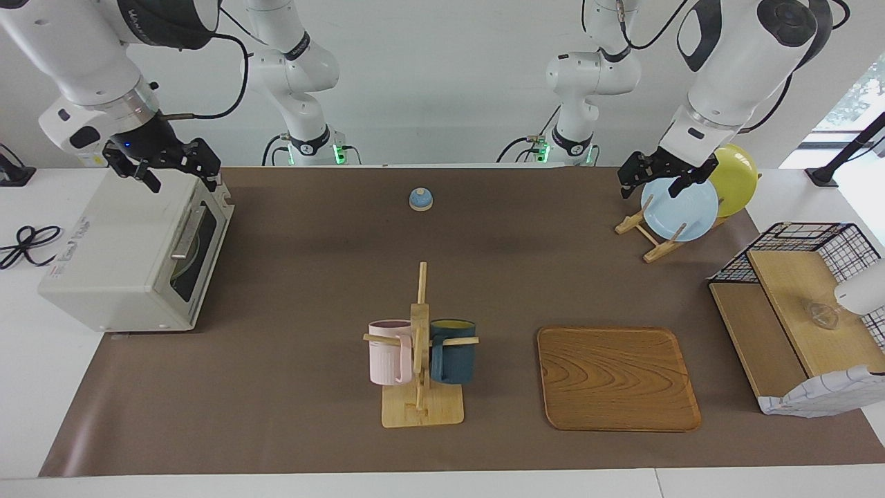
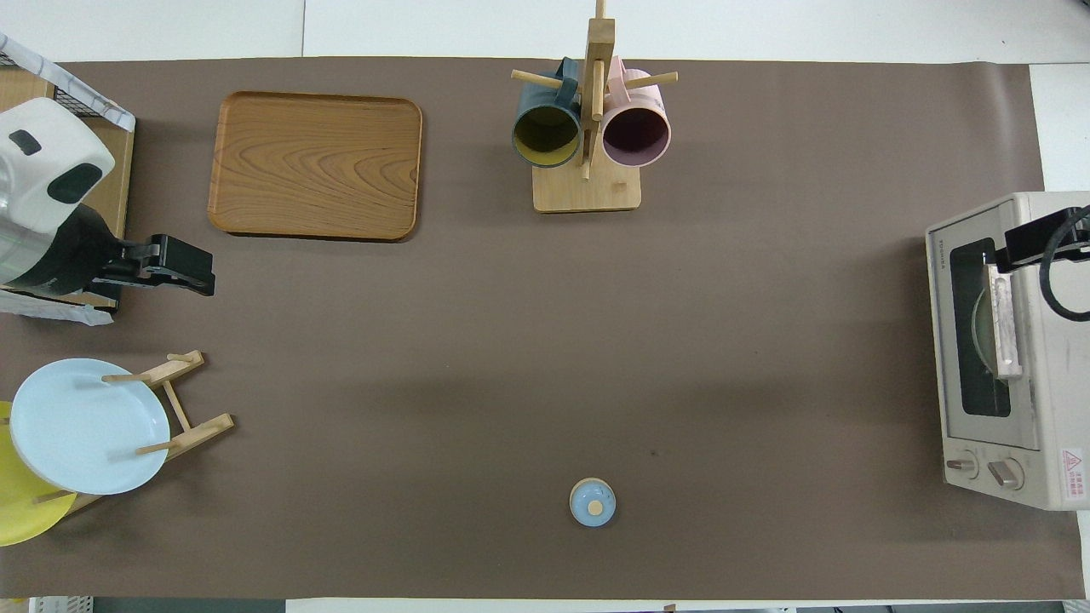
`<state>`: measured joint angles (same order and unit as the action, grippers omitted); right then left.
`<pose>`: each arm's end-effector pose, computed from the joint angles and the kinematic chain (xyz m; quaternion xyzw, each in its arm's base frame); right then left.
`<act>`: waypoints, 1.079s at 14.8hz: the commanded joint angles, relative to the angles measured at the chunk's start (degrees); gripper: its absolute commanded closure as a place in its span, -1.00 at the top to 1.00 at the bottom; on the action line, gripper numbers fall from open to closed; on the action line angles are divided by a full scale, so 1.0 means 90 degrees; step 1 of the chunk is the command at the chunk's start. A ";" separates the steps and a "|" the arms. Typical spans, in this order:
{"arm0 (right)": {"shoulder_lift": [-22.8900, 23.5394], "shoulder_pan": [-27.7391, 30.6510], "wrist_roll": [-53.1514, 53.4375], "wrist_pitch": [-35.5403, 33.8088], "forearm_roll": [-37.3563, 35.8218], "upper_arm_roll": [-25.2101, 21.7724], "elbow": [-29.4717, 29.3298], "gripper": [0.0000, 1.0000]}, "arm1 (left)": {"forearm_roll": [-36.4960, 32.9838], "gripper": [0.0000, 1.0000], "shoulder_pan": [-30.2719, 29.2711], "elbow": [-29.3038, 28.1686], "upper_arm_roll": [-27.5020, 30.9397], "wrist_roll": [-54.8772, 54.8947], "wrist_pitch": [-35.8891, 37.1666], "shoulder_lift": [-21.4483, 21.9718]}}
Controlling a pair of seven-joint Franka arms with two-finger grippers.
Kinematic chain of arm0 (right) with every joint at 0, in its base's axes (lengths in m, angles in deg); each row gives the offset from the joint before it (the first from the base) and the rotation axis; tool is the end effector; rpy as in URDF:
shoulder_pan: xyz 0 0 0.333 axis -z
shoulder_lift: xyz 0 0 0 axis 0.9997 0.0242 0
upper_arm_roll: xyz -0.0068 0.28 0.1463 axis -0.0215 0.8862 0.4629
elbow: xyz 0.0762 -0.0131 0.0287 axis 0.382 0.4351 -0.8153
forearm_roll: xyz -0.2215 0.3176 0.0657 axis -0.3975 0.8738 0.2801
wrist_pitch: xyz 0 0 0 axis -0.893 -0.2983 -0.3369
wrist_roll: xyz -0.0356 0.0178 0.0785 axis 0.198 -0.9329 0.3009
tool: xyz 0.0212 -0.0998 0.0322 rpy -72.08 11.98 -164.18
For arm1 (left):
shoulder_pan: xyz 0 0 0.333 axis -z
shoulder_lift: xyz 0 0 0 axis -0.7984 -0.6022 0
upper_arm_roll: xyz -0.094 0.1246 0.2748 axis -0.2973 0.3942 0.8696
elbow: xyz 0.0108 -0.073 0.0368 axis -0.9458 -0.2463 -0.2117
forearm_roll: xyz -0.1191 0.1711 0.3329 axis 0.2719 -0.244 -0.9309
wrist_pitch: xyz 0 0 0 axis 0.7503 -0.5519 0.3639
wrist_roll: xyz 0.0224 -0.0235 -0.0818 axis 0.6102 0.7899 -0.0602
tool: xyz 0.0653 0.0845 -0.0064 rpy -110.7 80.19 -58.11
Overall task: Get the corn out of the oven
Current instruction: 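Move the right gripper toward the open toaster oven door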
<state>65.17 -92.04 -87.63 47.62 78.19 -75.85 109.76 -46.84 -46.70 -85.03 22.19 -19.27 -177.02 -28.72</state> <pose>0.5551 -0.0525 0.6246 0.9991 0.0015 -0.0421 0.0039 0.5363 -0.0947 0.5946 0.9986 -0.0205 -0.0453 0.0156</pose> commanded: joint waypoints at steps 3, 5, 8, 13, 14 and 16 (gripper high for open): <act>0.0027 0.0029 0.0112 -0.0007 0.0074 0.0029 -0.0040 1.00 | -0.0118 1.00 -0.0072 -0.0111 -0.0045 0.0035 0.0002 0.0137; -0.0070 0.0106 0.0112 -0.0008 0.0084 0.0019 0.0096 1.00 | -0.0118 1.00 -0.0072 -0.0111 -0.0045 0.0035 0.0012 0.0137; -0.0217 0.0205 -0.0131 0.0012 0.0123 -0.0010 0.0438 1.00 | -0.0118 1.00 -0.0072 -0.0111 -0.0045 0.0035 0.0012 0.0137; -0.0821 0.0127 -0.0299 0.1843 -0.0003 0.0009 0.2201 -1.00 | -0.0118 1.00 -0.0072 -0.0111 -0.0045 0.0035 0.0012 0.0137; -0.0832 0.0146 -0.0289 0.2080 -0.0062 0.0009 0.2419 -1.00 | -0.0118 1.00 -0.0072 -0.0111 -0.0045 0.0035 0.0002 0.0137; -0.0648 0.0263 -0.0260 0.2374 -0.0421 0.0009 0.2586 -1.00 | -0.0118 1.00 -0.0072 -0.0111 -0.0045 0.0035 0.0012 0.0137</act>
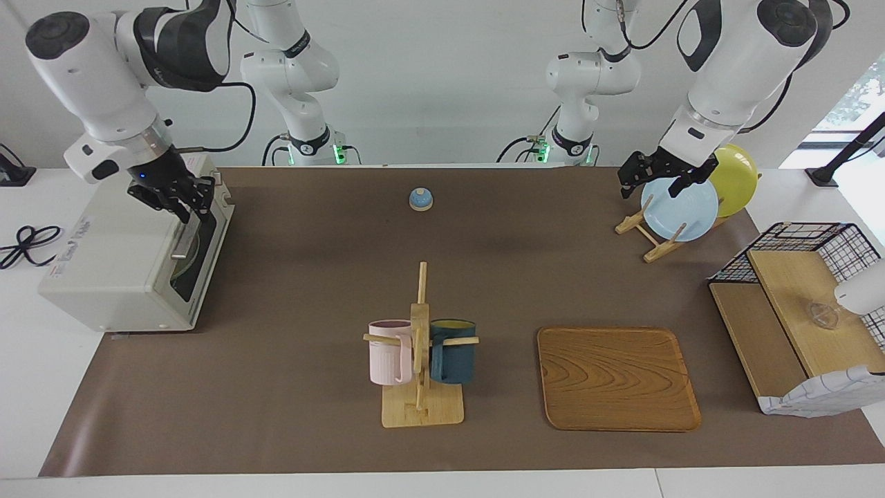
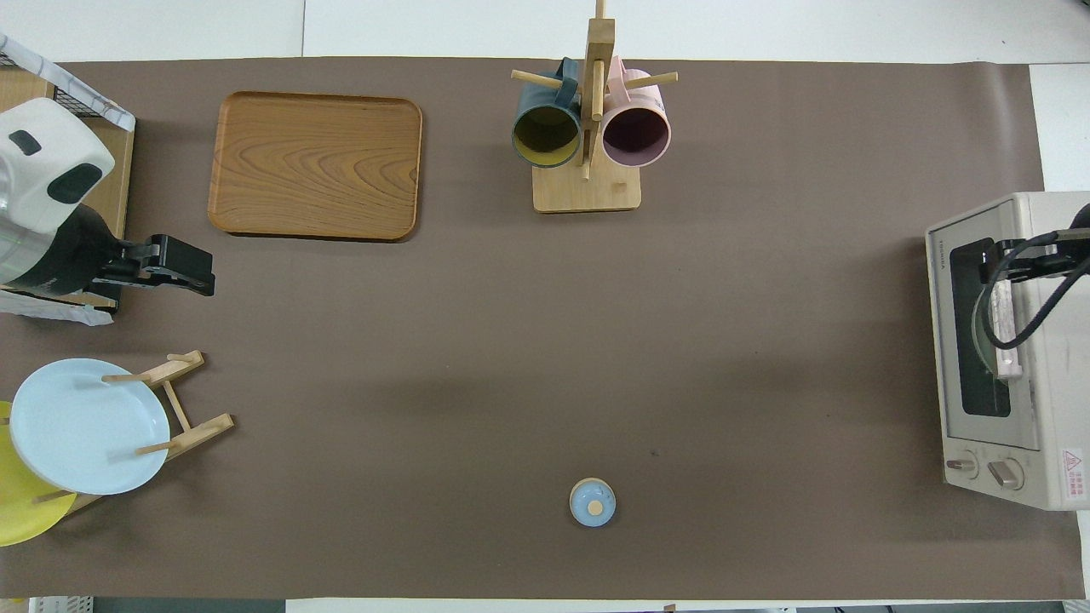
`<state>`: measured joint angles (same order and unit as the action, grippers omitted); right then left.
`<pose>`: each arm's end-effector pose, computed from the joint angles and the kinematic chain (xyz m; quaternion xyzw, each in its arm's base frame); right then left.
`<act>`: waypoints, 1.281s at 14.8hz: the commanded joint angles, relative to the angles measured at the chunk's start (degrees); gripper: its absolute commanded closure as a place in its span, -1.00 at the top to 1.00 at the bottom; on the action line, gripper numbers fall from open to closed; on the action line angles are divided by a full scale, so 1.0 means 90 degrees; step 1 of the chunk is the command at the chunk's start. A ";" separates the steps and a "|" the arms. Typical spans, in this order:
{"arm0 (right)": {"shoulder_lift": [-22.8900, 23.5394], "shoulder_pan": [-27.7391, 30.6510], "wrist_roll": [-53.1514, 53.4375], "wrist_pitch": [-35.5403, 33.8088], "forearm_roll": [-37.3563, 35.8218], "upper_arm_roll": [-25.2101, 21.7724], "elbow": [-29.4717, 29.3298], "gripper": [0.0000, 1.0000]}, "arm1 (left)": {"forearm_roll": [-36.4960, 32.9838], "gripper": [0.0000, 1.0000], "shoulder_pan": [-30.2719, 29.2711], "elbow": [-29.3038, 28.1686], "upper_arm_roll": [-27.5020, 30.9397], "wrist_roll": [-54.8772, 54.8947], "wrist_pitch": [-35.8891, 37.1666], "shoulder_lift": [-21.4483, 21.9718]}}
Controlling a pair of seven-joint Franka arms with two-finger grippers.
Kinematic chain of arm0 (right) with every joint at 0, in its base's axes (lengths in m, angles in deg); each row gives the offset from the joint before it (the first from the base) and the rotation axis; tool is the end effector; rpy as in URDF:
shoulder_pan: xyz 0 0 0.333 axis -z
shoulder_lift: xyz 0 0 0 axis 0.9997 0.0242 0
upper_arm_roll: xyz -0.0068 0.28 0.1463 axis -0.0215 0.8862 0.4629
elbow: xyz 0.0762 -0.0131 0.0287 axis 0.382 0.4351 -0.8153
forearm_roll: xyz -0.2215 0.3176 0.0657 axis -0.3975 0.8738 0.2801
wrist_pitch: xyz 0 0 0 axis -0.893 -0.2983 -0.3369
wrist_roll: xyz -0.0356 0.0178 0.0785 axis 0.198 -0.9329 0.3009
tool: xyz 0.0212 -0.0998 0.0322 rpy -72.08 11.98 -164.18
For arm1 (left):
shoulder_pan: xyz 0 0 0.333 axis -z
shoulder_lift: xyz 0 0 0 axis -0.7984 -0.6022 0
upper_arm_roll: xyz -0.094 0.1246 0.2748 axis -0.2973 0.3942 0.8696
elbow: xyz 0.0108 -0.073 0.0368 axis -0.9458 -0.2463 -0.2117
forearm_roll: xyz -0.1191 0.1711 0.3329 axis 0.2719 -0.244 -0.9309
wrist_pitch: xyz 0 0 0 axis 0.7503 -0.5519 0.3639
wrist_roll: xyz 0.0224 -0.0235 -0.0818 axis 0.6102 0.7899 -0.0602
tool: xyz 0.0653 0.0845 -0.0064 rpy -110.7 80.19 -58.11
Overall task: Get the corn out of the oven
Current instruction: 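Move the right gripper toward the open toaster oven door, then reach the right gripper into the toaster oven toward the corn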
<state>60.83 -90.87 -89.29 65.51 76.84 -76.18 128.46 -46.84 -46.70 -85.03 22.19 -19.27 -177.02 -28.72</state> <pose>0.5475 -0.0713 0.5381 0.9998 0.0067 -0.0128 0.0119 0.5363 -0.0947 0.5946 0.9986 -0.0205 -0.0453 0.0156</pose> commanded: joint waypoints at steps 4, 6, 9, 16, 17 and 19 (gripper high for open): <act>-0.0184 0.0378 0.0364 0.0592 -0.0459 0.0046 0.1054 -1.00 | -0.0118 1.00 -0.0072 -0.0111 -0.0045 0.0035 0.0012 0.0137; -0.0194 0.0505 0.0354 0.0612 -0.0469 0.0046 0.1163 -1.00 | -0.0118 1.00 -0.0072 -0.0111 -0.0045 0.0035 0.0002 0.0137; -0.0175 0.0525 0.0306 0.0631 -0.0596 0.0046 0.1250 -1.00 | -0.0118 1.00 -0.0072 -0.0111 -0.0045 0.0035 0.0012 0.0128; -0.0039 -0.0011 0.0374 0.1781 -0.0498 0.0056 0.1905 -1.00 | -0.0118 1.00 -0.0072 -0.0111 -0.0045 0.0035 0.0012 0.0137; 0.0049 -0.0109 0.0403 0.1929 -0.0498 0.0065 0.1905 -1.00 | -0.0118 1.00 -0.0072 -0.0111 -0.0045 0.0035 0.0002 0.0137; 0.0254 -0.0207 0.0413 0.2202 -0.0488 0.0065 0.1915 -1.00 | -0.0118 1.00 -0.0072 -0.0111 -0.0045 0.0035 0.0012 0.0137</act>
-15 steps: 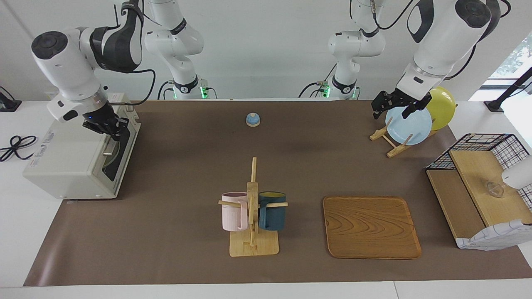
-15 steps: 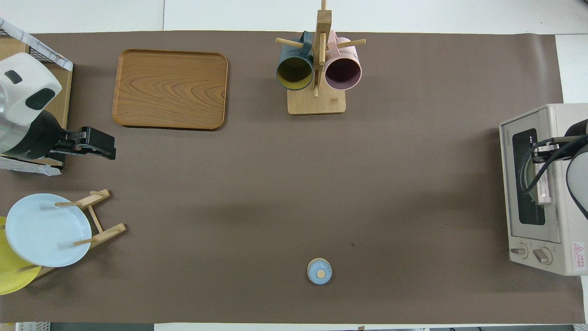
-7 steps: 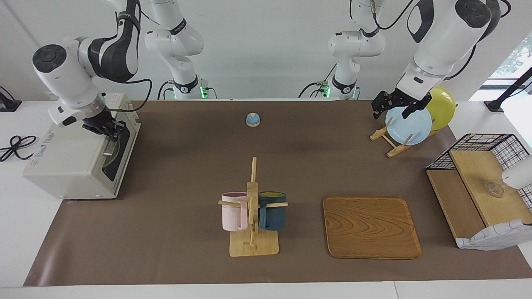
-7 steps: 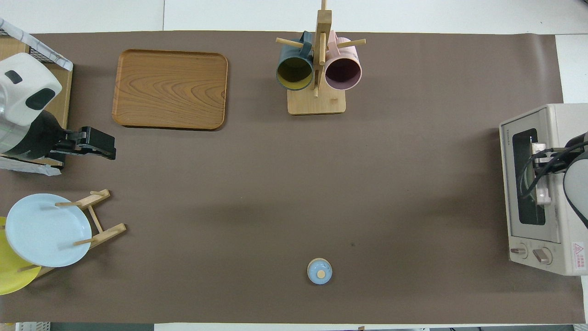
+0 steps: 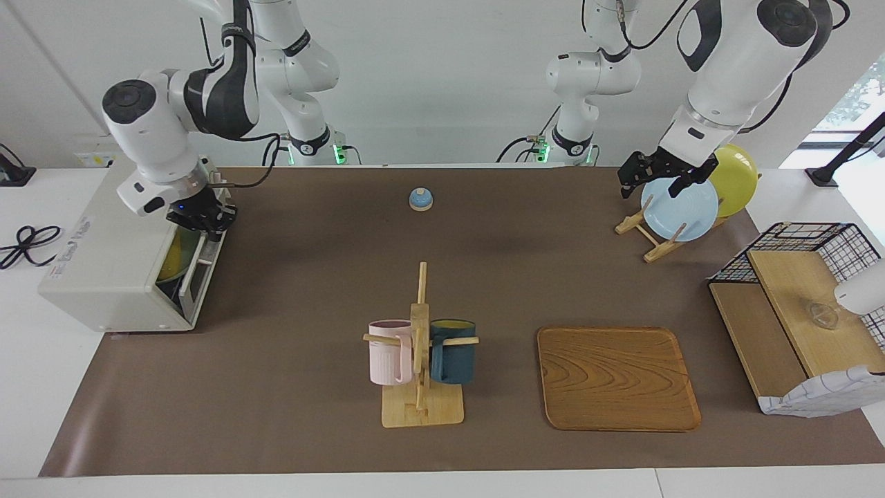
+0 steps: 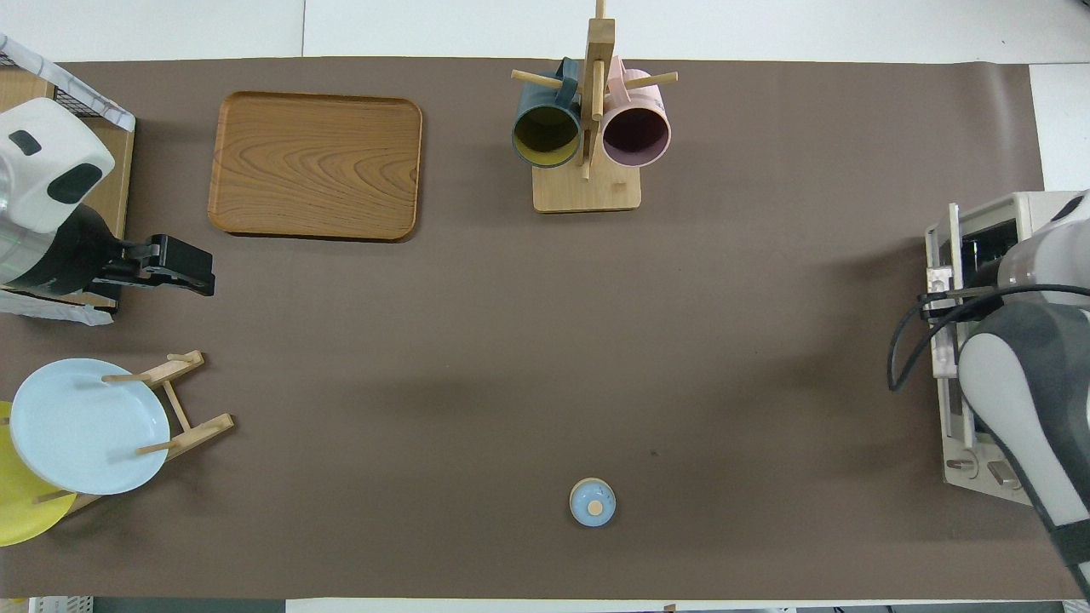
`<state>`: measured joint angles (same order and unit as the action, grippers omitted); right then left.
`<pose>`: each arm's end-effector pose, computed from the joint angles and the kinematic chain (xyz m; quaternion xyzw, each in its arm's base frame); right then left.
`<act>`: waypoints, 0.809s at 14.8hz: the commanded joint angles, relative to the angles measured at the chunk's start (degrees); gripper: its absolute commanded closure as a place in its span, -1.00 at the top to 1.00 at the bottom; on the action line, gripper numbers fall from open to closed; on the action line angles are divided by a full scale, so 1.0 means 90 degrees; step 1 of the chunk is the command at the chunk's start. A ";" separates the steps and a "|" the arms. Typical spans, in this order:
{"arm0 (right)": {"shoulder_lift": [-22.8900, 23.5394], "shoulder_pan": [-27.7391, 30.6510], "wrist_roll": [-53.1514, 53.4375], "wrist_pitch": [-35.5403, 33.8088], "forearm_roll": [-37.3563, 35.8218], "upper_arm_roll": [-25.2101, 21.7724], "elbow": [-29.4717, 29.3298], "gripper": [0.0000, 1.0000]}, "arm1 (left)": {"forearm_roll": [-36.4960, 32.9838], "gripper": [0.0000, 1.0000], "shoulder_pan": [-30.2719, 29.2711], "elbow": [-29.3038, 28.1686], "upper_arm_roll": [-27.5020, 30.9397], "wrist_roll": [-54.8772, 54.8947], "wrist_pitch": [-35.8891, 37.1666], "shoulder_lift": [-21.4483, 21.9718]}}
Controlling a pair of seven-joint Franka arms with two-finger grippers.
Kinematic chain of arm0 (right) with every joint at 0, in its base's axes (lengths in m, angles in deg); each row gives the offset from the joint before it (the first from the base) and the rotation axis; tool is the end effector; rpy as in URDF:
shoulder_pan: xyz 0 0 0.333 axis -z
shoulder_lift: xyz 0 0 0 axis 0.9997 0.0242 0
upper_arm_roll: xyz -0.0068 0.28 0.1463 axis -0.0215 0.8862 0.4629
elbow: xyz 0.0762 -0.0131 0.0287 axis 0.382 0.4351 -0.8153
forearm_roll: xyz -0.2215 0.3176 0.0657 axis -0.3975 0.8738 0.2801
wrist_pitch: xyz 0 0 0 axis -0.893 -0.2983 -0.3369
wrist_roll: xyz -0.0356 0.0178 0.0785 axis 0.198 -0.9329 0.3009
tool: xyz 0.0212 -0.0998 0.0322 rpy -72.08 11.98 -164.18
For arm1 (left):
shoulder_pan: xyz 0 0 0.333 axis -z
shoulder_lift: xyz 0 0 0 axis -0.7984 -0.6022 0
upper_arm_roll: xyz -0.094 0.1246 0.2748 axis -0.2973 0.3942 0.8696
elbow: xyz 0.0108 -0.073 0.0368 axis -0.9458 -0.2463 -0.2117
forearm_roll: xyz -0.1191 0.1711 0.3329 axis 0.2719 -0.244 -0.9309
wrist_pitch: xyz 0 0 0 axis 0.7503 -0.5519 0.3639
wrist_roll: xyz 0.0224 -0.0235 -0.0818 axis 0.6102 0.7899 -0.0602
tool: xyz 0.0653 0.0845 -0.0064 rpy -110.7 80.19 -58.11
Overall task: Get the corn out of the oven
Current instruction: 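Reach the right gripper into the toaster oven toward the corn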
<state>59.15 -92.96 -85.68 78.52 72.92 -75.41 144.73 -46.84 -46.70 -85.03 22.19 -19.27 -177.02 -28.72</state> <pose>0.5243 -0.0452 0.4391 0.9987 0.0189 -0.0278 0.0392 0.5363 -0.0947 0.5946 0.9986 -0.0205 -0.0453 0.0156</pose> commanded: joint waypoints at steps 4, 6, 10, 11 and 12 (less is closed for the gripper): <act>0.0745 0.0014 0.0012 0.1878 0.0142 -0.0010 0.0643 -1.00 | -0.0118 1.00 -0.0072 -0.0111 -0.0045 0.0035 0.0002 0.0137; 0.0939 -0.0093 0.0021 0.2057 0.0171 -0.0010 0.0732 -1.00 | -0.0118 1.00 -0.0072 -0.0111 -0.0045 0.0035 0.0012 0.0137; 0.1126 -0.0142 0.0060 0.2213 0.0298 -0.0010 0.0742 -1.00 | -0.0118 1.00 -0.0072 -0.0111 -0.0045 0.0035 0.0012 0.0128; 0.1184 -0.0200 0.0089 0.2233 0.0366 -0.0010 0.0742 -1.00 | -0.0118 1.00 -0.0072 -0.0111 -0.0045 0.0035 0.0002 0.0137; 0.1233 -0.0269 0.0157 0.2252 0.0425 -0.0020 0.0742 -1.00 | -0.0118 1.00 -0.0072 -0.0111 -0.0045 0.0035 0.0002 0.0137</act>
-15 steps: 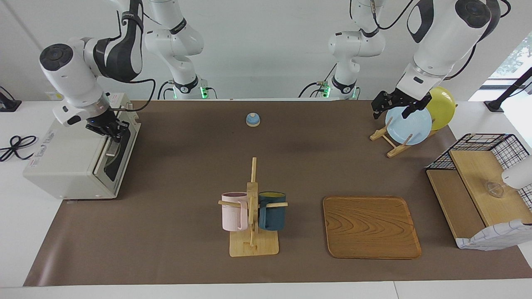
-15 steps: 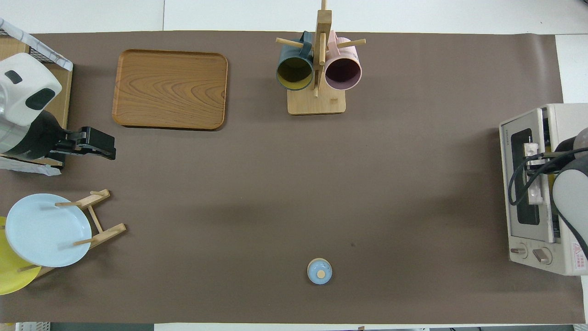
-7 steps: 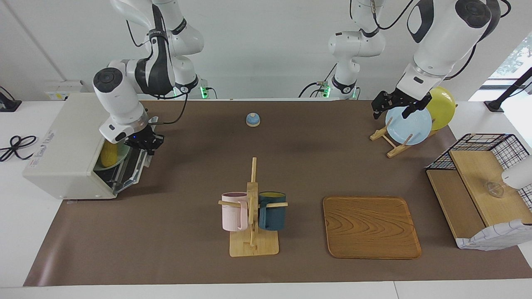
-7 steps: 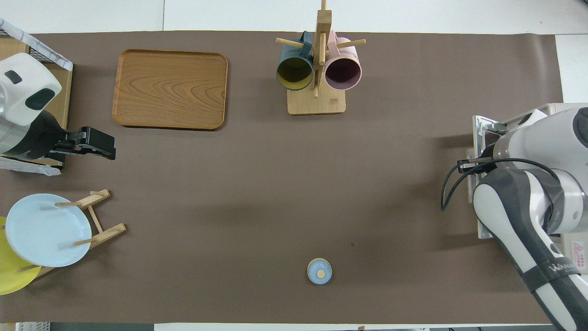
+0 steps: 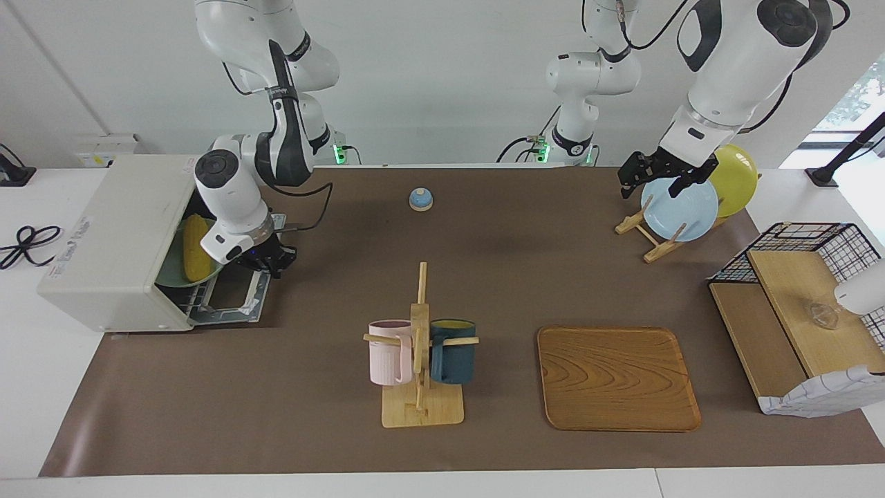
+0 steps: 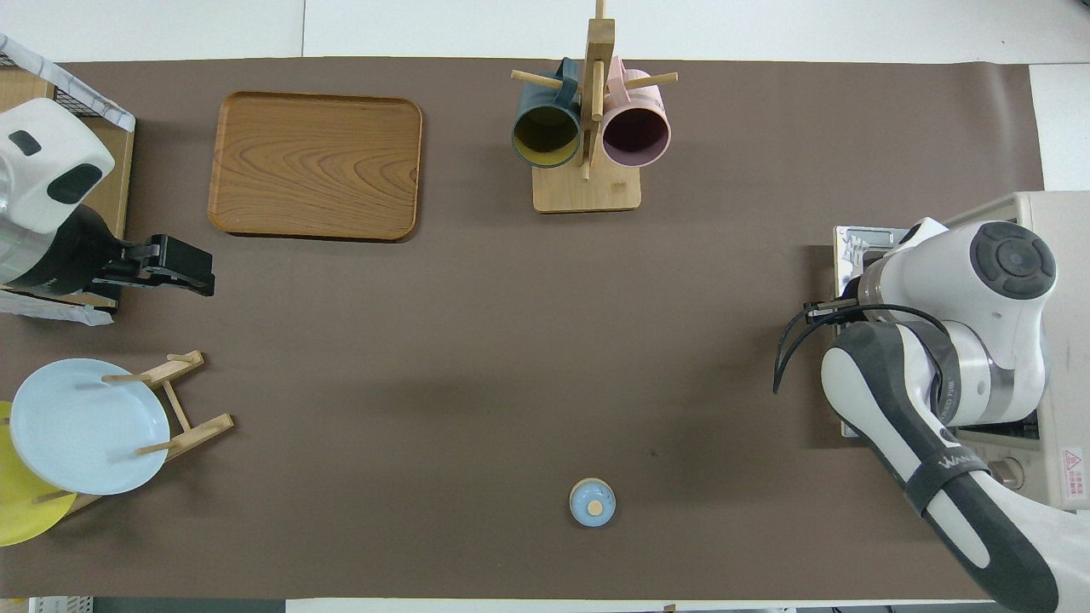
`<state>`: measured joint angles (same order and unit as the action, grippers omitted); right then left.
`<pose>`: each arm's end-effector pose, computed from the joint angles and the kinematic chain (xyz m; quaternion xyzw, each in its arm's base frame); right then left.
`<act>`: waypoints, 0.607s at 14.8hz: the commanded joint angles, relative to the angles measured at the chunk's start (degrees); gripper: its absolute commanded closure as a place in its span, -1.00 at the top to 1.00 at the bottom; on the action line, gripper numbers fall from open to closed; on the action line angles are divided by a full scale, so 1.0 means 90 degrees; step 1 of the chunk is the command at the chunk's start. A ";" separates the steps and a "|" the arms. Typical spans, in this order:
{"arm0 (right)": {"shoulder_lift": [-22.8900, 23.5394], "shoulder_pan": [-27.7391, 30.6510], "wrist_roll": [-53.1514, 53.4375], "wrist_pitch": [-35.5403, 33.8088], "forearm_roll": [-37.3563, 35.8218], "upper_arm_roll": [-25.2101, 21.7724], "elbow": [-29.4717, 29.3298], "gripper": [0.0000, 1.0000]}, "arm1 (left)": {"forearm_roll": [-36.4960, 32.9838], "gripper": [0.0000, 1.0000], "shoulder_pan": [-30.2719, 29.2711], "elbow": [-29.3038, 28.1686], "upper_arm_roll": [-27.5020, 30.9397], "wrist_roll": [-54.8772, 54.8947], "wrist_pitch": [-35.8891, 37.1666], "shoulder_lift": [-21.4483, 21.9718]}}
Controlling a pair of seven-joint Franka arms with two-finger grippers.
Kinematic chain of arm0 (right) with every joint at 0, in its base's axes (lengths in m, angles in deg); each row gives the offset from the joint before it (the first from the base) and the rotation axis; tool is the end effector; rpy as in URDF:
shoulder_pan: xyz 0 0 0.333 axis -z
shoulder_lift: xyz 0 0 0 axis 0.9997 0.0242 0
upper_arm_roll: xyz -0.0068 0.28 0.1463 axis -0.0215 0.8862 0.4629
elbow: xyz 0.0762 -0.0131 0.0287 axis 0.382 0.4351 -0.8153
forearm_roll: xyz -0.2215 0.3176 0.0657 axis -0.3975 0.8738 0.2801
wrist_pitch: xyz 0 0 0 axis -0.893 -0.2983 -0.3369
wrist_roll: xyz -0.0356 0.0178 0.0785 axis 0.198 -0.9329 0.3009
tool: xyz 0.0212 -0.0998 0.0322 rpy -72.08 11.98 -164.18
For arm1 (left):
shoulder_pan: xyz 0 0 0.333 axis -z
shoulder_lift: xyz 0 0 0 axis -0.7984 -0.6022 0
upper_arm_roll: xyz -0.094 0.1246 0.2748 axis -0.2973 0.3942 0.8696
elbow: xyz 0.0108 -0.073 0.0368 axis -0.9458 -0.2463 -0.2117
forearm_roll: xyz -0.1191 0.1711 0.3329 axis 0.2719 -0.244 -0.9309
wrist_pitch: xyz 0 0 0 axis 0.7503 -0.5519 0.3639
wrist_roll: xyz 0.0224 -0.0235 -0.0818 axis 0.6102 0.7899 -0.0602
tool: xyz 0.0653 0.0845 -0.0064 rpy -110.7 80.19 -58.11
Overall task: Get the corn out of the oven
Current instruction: 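Reach the right gripper into the toaster oven toward the corn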
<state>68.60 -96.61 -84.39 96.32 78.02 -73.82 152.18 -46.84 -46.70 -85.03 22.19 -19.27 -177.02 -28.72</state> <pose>0.5330 0.0099 0.3203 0.9992 0.0354 -0.0167 0.0105 0.5363 -0.0947 0.5946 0.9986 -0.0205 -0.0453 0.0156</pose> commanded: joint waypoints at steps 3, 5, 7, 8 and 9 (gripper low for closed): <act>0.0300 -0.0038 0.0210 0.0275 0.0044 -0.0187 -0.0085 -1.00 | -0.0118 1.00 -0.0072 -0.0111 -0.0045 0.0035 0.0012 0.0137; 0.0300 -0.0312 0.0540 0.0275 0.0103 -0.0187 -0.0095 -1.00 | -0.0118 1.00 -0.0072 -0.0111 -0.0045 0.0035 0.0012 0.0137; 0.0290 -0.0614 0.0757 0.0071 0.0103 -0.0187 -0.0318 -1.00 | -0.0118 1.00 -0.0072 -0.0111 -0.0045 0.0035 0.0002 0.0137; 0.0280 -0.0654 0.0757 -0.0201 0.0103 -0.0187 -0.0542 -1.00 | -0.0118 1.00 -0.0072 -0.0111 -0.0045 0.0035 0.0002 0.0137; 0.0251 -0.0664 0.0767 -0.0581 0.0103 -0.0187 -0.0853 -1.00 | -0.0118 1.00 -0.0072 -0.0111 -0.0045 0.0035 0.0012 0.0137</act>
<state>71.10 -101.57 -78.33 96.25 78.50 -74.92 149.17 -46.84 -46.71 -85.03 22.19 -19.27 -177.02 -28.72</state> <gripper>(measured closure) 0.991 0.000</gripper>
